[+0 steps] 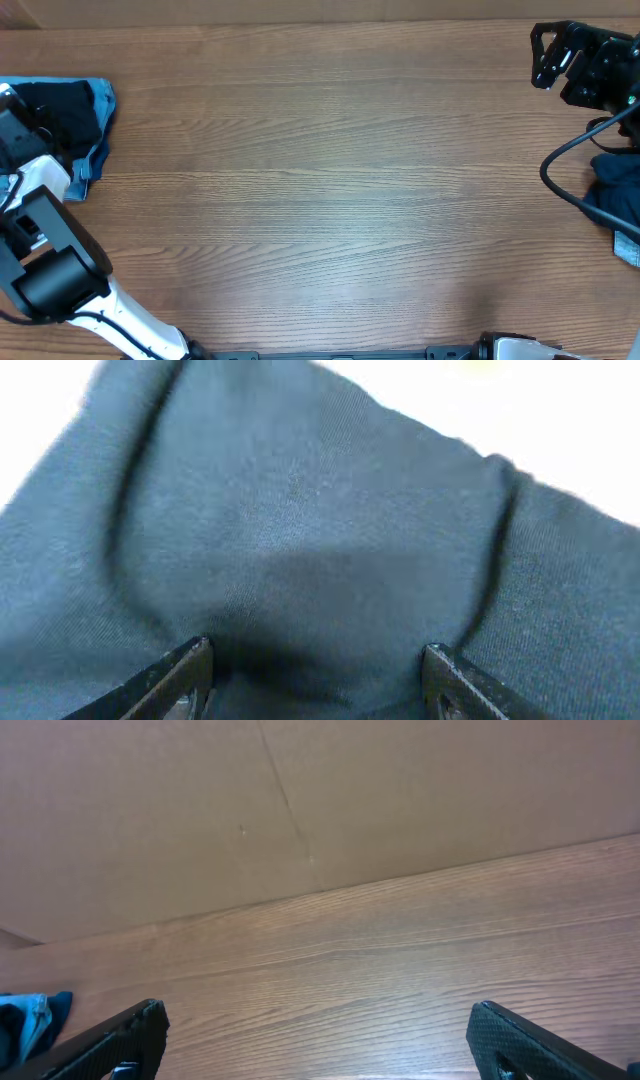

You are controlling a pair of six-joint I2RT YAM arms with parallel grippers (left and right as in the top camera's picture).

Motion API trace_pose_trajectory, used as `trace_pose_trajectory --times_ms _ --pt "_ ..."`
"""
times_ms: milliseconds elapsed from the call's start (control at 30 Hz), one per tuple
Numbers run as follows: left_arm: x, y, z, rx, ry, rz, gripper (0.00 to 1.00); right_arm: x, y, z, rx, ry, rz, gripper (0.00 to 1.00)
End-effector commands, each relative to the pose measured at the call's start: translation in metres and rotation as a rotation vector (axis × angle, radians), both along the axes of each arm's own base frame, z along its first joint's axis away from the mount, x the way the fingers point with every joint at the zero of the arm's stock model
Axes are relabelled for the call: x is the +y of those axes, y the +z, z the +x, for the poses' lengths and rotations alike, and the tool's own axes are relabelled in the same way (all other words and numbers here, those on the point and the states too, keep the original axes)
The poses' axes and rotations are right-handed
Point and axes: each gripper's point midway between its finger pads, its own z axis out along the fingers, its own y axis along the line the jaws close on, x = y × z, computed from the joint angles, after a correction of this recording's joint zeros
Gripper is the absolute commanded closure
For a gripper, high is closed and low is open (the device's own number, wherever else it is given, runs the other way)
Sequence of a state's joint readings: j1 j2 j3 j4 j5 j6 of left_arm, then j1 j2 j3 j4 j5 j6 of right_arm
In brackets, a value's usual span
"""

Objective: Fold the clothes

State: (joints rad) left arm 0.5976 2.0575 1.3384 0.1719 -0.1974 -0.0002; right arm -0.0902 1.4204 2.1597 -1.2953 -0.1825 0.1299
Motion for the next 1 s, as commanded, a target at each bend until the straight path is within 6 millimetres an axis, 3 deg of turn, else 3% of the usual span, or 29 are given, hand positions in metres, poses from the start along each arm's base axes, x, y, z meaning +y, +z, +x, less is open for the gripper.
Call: trace_pose_trajectory --times_ms 0,67,233,333,467,567,700,800,867,967 --pt "0.004 0.104 0.006 -0.165 -0.009 0.105 0.29 -0.002 0.005 -0.001 -0.015 -0.006 -0.007 0.00" --pt "0.007 0.128 0.008 -0.188 -0.018 0.152 0.31 -0.002 0.005 -0.001 -0.015 -0.006 -0.007 0.00" --pt "0.015 0.131 0.020 -0.191 -0.050 0.253 0.33 -0.002 0.005 -0.001 -0.015 -0.006 -0.007 0.00" --pt "0.019 0.104 0.024 -0.140 -0.057 0.244 0.33 -0.002 0.005 -0.001 -0.015 -0.006 -0.007 0.00" --pt "0.025 0.047 0.022 -0.055 -0.036 0.161 0.33 -0.002 0.005 -0.001 -0.015 -0.006 -0.007 0.00" --pt "0.036 0.001 0.009 0.000 0.023 0.077 0.34 -0.002 0.005 -0.001 -0.015 -0.006 -0.007 0.00" --pt "0.045 -0.026 -0.009 0.058 0.053 0.021 0.34 -0.002 0.005 -0.001 -0.015 -0.006 -0.007 0.00" --pt "0.051 -0.023 -0.017 0.056 0.074 0.005 0.34 -0.002 0.005 -0.001 -0.015 -0.006 -0.007 0.00" --pt "0.051 -0.008 -0.017 0.036 0.074 0.019 0.33 -0.002 0.005 -0.001 -0.015 -0.006 -0.007 0.00" --pt "0.045 0.046 -0.007 -0.057 0.021 0.053 0.31 -0.002 0.005 -0.001 -0.015 -0.006 -0.007 0.00"
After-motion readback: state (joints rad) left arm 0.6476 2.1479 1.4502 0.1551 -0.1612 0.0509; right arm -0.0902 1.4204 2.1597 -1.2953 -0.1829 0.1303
